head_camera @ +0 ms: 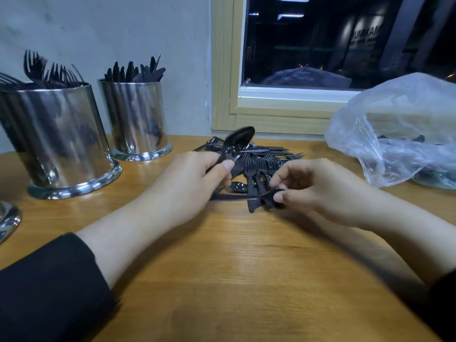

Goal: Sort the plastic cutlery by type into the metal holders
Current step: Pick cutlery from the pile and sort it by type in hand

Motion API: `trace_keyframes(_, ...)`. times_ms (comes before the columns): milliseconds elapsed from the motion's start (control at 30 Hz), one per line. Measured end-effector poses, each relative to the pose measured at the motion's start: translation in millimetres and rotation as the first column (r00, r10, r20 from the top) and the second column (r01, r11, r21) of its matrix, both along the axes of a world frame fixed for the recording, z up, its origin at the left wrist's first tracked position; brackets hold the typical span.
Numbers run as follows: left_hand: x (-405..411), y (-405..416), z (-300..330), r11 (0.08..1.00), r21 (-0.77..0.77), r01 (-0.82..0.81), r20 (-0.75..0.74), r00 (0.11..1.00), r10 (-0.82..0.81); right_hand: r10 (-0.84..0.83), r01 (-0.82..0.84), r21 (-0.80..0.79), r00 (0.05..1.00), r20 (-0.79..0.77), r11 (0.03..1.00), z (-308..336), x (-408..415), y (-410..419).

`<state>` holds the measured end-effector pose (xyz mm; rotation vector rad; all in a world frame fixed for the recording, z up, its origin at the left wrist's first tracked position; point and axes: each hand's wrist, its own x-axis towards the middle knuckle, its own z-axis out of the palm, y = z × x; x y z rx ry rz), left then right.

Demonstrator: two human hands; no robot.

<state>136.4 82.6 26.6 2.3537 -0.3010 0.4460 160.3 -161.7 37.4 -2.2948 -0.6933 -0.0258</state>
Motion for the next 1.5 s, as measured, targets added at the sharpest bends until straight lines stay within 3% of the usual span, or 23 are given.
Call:
trace_keyframes(167,-0.8,-9.1,-5.0,0.99,0.024,0.139,-0.137,0.981,-0.135,-0.048,0.026,0.231,0.995,0.09,0.973,-6.3,3.5,6.0)
trace_keyframes(300,2.5,-12.5,-9.2,0.99,-0.115,0.085,-0.133,0.986,-0.1,-0.31,0.235,0.353,0.935,0.172,0.906,-15.9,15.6,3.2)
trace_keyframes(367,6.4,-9.9,-9.7,0.967,-0.255,0.022,-0.119,0.991,-0.054,-0.402,0.346,0.234,0.876,0.265,0.909,-20.0,21.7,1.9)
trace_keyframes(467,10.5,-3.7,-7.7,0.909,-0.415,-0.039,-0.114,0.993,-0.009,-0.354,0.395,-0.043,0.861,0.366,0.917,-27.6,29.8,12.5)
trace_keyframes(600,11.0,-1.1,-6.7,0.881,-0.466,-0.076,-0.124,0.992,0.02,-0.364,0.498,-0.274,0.832,0.418,0.823,-28.6,37.6,38.0)
trace_keyframes(733,11.5,-0.1,-7.0,0.902,-0.425,-0.075,-0.097,0.995,0.037,-0.41,0.559,-0.37,0.815,0.409,0.742,-27.3,39.5,53.9)
trace_keyframes(967,12.9,-0.3,-7.3,0.914,-0.4,-0.069,-0.094,0.995,0.034,-0.433,0.529,-0.348,0.843,0.319,0.774,-23.1,33.4,57.8)
trace_keyframes(1267,10.8,0.4,-7.3,0.909,-0.411,-0.074,-0.084,0.996,0.043,-0.431,0.474,-0.209,0.875,0.218,0.856,-26.5,35.0,57.0)
trace_keyframes(1367,11.3,1.1,-9.4,0.891,-0.447,-0.084,-0.106,0.993,0.041,-0.436,0.429,0.083,0.893,0.107,0.899,-14.8,29.7,52.9)
trace_keyframes(1500,11.2,-1.7,-9.8,0.839,-0.539,-0.077,-0.123,0.992,0.012,-0.376,0.349,0.552,0.924,-0.068,0.757,-3.5,26.5,40.3)
